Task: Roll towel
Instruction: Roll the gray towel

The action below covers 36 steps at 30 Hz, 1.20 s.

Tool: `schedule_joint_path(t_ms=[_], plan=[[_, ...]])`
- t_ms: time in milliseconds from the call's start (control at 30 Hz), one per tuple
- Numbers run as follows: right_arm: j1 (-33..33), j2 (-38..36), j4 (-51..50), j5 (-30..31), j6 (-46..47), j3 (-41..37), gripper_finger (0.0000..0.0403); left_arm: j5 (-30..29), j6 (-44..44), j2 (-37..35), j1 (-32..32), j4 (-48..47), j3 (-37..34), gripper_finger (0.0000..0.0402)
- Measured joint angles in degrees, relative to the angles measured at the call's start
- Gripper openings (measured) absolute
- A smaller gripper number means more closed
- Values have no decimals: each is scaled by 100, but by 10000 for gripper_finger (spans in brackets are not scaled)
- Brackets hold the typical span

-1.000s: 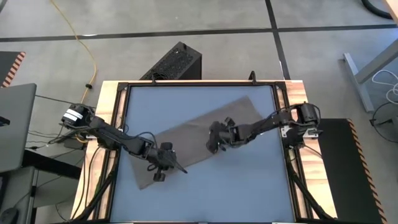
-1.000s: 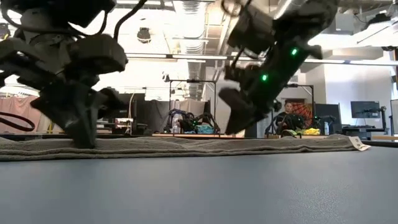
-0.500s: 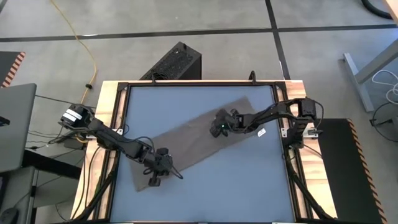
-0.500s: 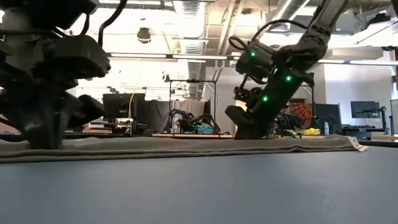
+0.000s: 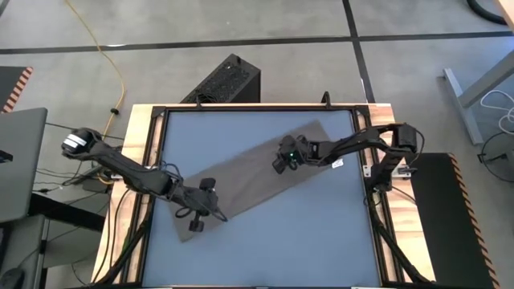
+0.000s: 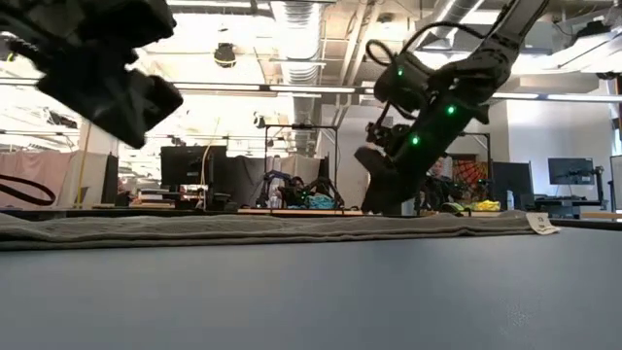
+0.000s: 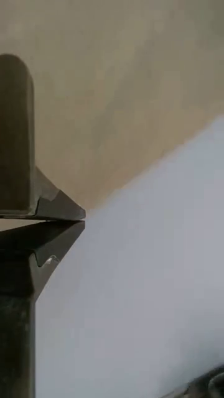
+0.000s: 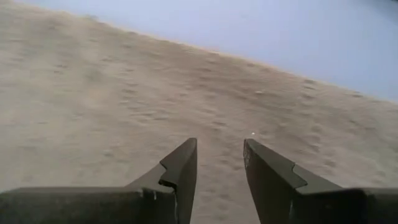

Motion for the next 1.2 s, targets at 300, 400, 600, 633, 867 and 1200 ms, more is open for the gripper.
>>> schedule_joint_path(t_ms=[300,400,600,633,867,1200], plan=[[696,-219,-4,-577,155,0,157,-392,172,431,382,-338,-15,0],[1128,-219,22,-577,310,0,157,-392,355,727,531,-203,-7,0],[2148,-197,60,46,654,0,157,-382,564,1021,807,-187,-34,0],[2306,-191,40,316,711,0,157,-371,575,1012,837,-47,-114,0],[2929,-188,-87,1255,887,0,157,-115,187,496,1227,1980,-1443,0],[2749,398,-118,2173,1182,-17,141,-94,-133,361,1419,2249,-1885,0]])
